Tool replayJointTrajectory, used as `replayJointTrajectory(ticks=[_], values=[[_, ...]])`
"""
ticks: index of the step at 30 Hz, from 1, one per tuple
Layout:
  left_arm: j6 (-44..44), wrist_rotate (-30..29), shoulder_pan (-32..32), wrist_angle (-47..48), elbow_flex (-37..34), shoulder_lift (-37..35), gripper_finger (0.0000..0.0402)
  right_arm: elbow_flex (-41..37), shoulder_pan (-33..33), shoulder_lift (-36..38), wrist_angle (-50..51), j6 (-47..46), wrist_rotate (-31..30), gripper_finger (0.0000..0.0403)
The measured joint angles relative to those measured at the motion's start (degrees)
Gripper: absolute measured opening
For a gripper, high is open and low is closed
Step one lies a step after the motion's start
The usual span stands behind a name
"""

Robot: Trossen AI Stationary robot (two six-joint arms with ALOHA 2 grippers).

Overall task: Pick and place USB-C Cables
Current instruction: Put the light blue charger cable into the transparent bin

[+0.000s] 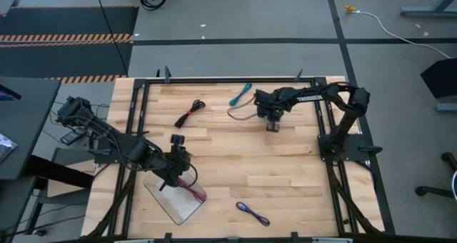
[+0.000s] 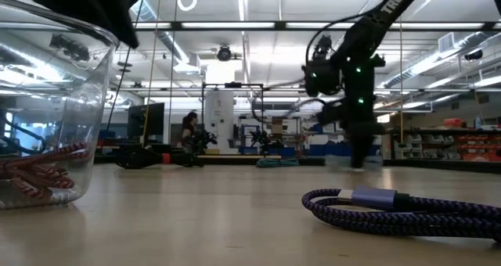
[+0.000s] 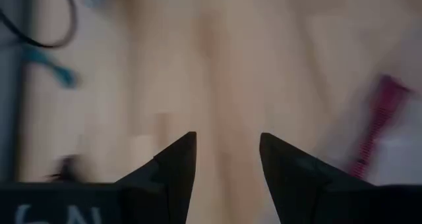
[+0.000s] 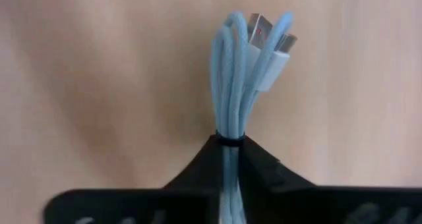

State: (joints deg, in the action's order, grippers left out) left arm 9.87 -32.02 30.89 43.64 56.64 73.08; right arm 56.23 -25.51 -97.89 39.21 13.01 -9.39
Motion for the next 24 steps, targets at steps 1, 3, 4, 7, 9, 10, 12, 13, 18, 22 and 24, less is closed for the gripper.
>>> replayJointTrajectory(ticks=[1,3,4,7,9,10,12,13,18,22,24], values=[[0.0,-3.4,0.0,0.2,0.0,-0.2,0.0176,0.7,1.0,0.7,0.2,-0.2,-0.6,0.0024],[0.0,-8.5,0.0,1.3,0.0,-1.8,0.0176,2.5,3.5,1.1,0.8,-1.6,0.2,0.0028],[0.0,-10.0,0.0,1.5,0.0,-3.0,0.0176,3.2,4.9,1.3,0.9,-2.4,0.9,0.0028],[0.1,-11.6,0.2,0.8,0.0,-8.1,0.0176,5.6,9.5,3.7,0.1,-3.7,1.0,0.0025],[0.2,-11.7,0.5,-1.3,0.0,-12.1,0.0176,7.1,12.9,5.6,-2.7,-4.2,0.9,0.0025],[0.1,-11.7,0.8,-2.1,0.0,-14.0,0.0176,7.9,14.7,6.5,-4.5,-4.3,1.0,0.0025],[-0.2,-11.5,1.3,-4.5,0.0,-17.5,0.0176,9.3,18.3,8.7,-10.1,-4.2,1.1,0.0025],[-0.5,-11.4,1.5,-5.7,0.0,-18.9,0.0176,10.0,20.1,10.0,-13.2,-3.9,0.9,0.0025],[-3.2,-12.9,2.1,-7.4,0.0,-22.2,0.0176,11.6,27.2,13.9,-31.5,1.5,2.1,0.0025],[-6.3,-15.5,2.1,-8.9,-0.1,-21.8,0.0176,12.8,29.5,13.4,-41.2,4.0,6.1,0.0025],[-9.1,-15.5,1.7,-12.6,-0.1,-20.9,0.0176,13.7,30.0,11.5,-43.1,4.2,7.1,0.0025]])
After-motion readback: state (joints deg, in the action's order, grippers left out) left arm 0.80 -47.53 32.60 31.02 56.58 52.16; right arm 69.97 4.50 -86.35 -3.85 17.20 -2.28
